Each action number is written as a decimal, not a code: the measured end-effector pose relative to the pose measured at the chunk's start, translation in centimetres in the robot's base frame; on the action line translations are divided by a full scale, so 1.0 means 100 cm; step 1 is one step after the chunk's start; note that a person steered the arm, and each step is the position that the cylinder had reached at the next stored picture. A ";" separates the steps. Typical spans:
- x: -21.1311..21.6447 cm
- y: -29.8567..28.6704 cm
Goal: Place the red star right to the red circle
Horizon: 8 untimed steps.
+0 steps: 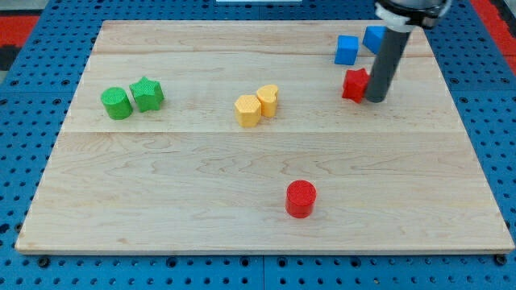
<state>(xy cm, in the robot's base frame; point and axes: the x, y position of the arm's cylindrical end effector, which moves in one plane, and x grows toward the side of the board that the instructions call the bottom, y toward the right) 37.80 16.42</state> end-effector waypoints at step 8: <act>-0.018 -0.093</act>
<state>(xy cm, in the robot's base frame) 36.02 7.13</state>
